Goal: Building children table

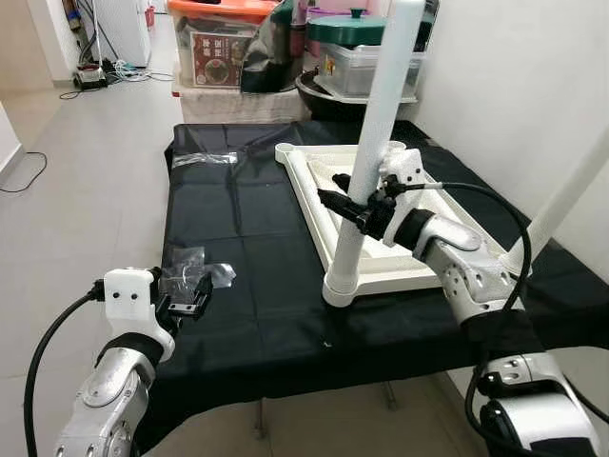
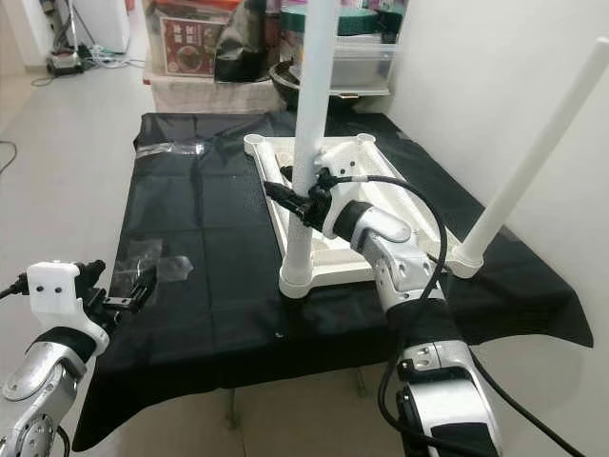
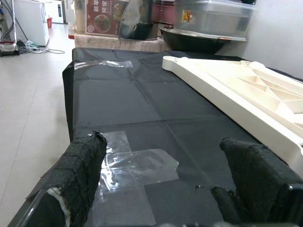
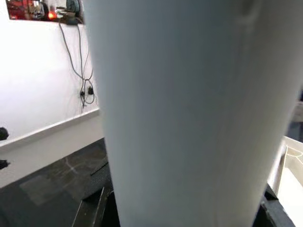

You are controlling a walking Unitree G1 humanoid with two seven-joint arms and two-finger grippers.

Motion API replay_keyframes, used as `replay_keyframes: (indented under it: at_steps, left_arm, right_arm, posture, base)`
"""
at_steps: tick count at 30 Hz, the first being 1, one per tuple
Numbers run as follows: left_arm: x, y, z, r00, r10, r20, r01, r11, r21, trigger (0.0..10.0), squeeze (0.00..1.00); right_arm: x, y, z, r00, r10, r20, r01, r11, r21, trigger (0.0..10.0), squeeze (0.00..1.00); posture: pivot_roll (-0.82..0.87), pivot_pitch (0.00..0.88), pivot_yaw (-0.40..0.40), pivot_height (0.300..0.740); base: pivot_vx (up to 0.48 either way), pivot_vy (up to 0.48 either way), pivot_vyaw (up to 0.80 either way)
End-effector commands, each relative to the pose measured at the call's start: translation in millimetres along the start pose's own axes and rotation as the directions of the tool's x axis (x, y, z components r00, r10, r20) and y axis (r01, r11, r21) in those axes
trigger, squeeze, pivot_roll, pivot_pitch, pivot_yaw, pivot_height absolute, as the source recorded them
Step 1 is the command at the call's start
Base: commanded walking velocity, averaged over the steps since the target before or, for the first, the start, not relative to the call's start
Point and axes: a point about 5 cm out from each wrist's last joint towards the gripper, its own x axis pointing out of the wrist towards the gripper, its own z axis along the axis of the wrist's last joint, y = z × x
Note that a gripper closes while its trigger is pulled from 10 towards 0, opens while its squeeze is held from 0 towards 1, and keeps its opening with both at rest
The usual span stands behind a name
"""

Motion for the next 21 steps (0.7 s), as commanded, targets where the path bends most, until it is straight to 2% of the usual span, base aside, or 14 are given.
replay_keyframes:
  at_steps: [1,3,5,6,7,8,9,10,12,13,14,16,17,21]
  left_arm:
    - [-1.5,0.3,-5.3,1.0,0.004,-0.028,-0.005,1.0,-0.015,10.0,0.0]
    - [-1.5,0.3,-5.3,1.0,0.004,-0.028,-0.005,1.0,-0.015,10.0,0.0]
    - [-2.0,0.7,-6.0,0.999,0.006,-0.031,-0.007,1.0,-0.017,10.0,0.0]
    - [-2.0,0.7,-6.0,0.999,0.006,-0.031,-0.007,1.0,-0.017,10.0,0.0]
    - [-2.5,0.9,-6.4,0.999,0.008,-0.033,-0.009,1.0,-0.018,10.0,0.0]
    - [-2.9,1.4,-6.6,0.999,0.012,-0.034,-0.013,1.0,-0.02,10.0,0.0]
    - [-2.9,1.4,-6.6,0.999,0.012,-0.034,-0.013,1.0,-0.02,10.0,0.0]
    - [-3.2,2.0,-6.8,0.999,0.015,-0.035,-0.016,1.0,-0.021,10.0,0.0]
    - [-3.2,2.0,-6.8,0.999,0.015,-0.035,-0.016,1.0,-0.021,10.0,0.0]
    - [-3.3,2.4,-6.8,0.999,0.019,-0.035,-0.02,1.0,-0.022,10.0,0.0]
    - [-3.3,2.4,-6.8,0.999,0.019,-0.035,-0.02,1.0,-0.022,10.0,0.0]
    - [-3.3,3.0,-6.9,0.999,0.024,-0.036,-0.024,1.0,-0.018,10.0,0.0]
    - [-2.7,4.5,-7.3,0.999,0.028,-0.037,-0.028,1.0,-0.014,10.0,0.0]
    - [-2.3,5.6,-7.5,0.999,0.03,-0.038,-0.031,0.999,-0.01,10.0,0.0]
  right_arm:
    - [-3.9,15.3,-52.9,0.978,0.054,-0.2,-0.021,0.986,0.167,0.0,0.0]
    - [-3.9,15.3,-52.9,0.978,0.054,-0.2,-0.021,0.986,0.167,0.0,0.0]
    - [-2.8,13.4,-56.6,0.976,-0.048,-0.212,0.085,0.982,0.169,0.0,0.0]
    - [-2.8,13.4,-56.6,0.976,-0.048,-0.212,0.085,0.982,0.169,0.0,0.0]
    - [-3.1,9.0,-60.5,0.959,-0.178,-0.222,0.221,0.958,0.184,0.0,0.0]
    - [-5.6,4.8,-66.3,0.917,-0.32,-0.236,0.366,0.912,0.186,0.0,0.0]
    - [-5.6,4.8,-66.3,0.917,-0.32,-0.236,0.366,0.912,0.186,0.0,0.0]
    - [-9.3,3.5,-73.5,0.865,-0.428,-0.26,0.483,0.852,0.203,0.0,0.0]
    - [-9.3,3.5,-73.5,0.865,-0.428,-0.26,0.483,0.852,0.203,0.0,0.0]
    - [-13.7,6.1,-81.0,0.819,-0.499,-0.283,0.562,0.797,0.22,0.0,0.0]
    - [-13.7,6.1,-81.0,0.819,-0.499,-0.283,0.562,0.797,0.22,0.0,0.0]
    - [-19.6,13.5,-89.6,0.776,-0.55,-0.307,0.623,0.746,0.237,0.0,0.0]
    - [-23.8,23.8,-95.2,0.749,-0.579,-0.32,0.654,0.724,0.22,0.0,0.0]
    - [-26.8,30.8,-98.3,0.731,-0.599,-0.328,0.674,0.709,0.207,0.0,0.0]
  posture:
    - [0.08,0.0,-0.09,0.74]
    - [0.08,0.0,-0.09,0.74]
    - [0.08,0.0,-0.093,0.74]
    - [0.08,0.0,-0.093,0.74]
    - [0.08,0.0,-0.095,0.74]
    - [0.08,0.0,-0.094,0.74]
    - [0.08,0.0,-0.094,0.74]
    - [0.08,0.0,-0.094,0.74]
    - [0.08,0.0,-0.094,0.74]
    - [0.08,0.0,-0.094,0.74]
    - [0.08,0.0,-0.094,0.74]
    - [0.09,0.0,-0.096,0.74]
    - [0.07,0.0,-0.077,0.74]
    - [0.07,0.0,-0.077,0.74]
  base:
    - [0.0,0.0,0.0]
    - [0.0,0.0,0.0]
    - [0.0,0.0,0.0]
    - [0.0,0.0,0.0]
    - [0.0,0.0,0.0]
    - [0.0,0.0,0.0]
    - [0.0,0.0,0.0]
    - [0.0,0.0,0.0]
    - [0.0,0.0,0.0]
    - [0.0,0.0,0.0]
    - [0.0,0.0,0.0]
    - [0.0,0.0,0.0]
    - [0.0,0.0,0.0]
    - [0.0,0.0,0.0]
